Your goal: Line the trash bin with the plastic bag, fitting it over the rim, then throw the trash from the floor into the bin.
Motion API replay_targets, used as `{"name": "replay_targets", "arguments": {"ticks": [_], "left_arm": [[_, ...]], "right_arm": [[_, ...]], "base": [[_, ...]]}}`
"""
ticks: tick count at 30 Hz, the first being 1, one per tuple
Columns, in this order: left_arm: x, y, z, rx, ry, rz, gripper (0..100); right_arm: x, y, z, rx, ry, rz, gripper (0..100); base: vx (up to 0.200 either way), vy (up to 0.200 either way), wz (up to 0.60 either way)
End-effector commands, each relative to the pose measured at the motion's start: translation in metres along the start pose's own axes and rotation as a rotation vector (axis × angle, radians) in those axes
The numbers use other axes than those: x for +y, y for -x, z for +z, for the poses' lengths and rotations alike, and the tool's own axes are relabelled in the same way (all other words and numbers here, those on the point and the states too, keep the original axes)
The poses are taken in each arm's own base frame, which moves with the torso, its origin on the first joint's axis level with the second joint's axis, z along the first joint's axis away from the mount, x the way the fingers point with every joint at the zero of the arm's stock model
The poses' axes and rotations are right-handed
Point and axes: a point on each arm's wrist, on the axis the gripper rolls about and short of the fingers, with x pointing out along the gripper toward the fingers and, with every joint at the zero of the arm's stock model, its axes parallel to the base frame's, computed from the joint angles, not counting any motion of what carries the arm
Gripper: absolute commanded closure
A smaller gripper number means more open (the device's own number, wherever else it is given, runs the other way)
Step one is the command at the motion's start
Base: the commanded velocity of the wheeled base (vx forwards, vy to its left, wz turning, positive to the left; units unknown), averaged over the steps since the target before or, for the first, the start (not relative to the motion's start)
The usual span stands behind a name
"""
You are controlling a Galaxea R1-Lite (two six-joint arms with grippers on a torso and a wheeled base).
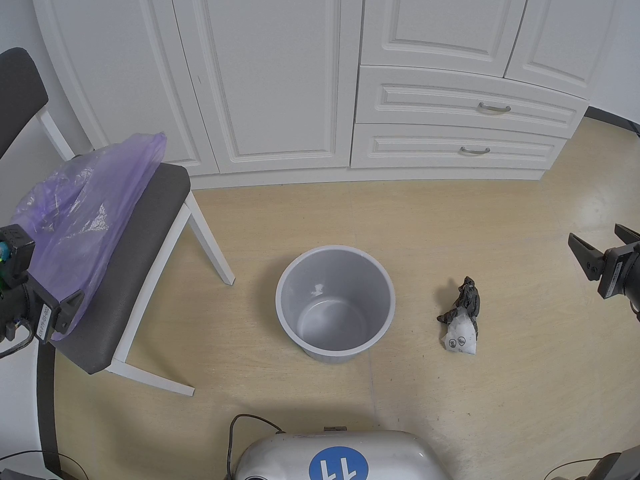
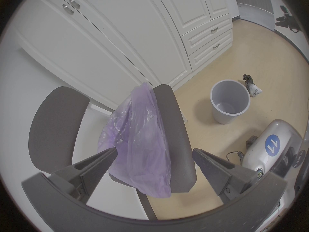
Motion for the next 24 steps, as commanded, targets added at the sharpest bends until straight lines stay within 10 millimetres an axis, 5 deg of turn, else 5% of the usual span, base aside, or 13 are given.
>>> {"name": "replay_targets", "arguments": {"ticks": [1, 14, 24], "left_arm": [[-0.002, -0.014, 0.011, 0.025, -0.014, -0.002, 0], [-0.009, -0.048, 0.018, 0.160, -0.078, 0.016, 0], [0.000, -0.042, 0.010, 0.256, -0.104, 0.006, 0]], "right_arm": [[0.004, -0.006, -0.009, 0.013, 0.032, 0.000, 0], [0.002, 0.000, -0.017, -0.011, 0.113, -0.001, 0], [0.002, 0.001, -0.022, 0.010, 0.125, -0.002, 0]], "base": [[0.000, 0.000, 0.00], [0.000, 0.000, 0.00], [0.000, 0.000, 0.00]]}}
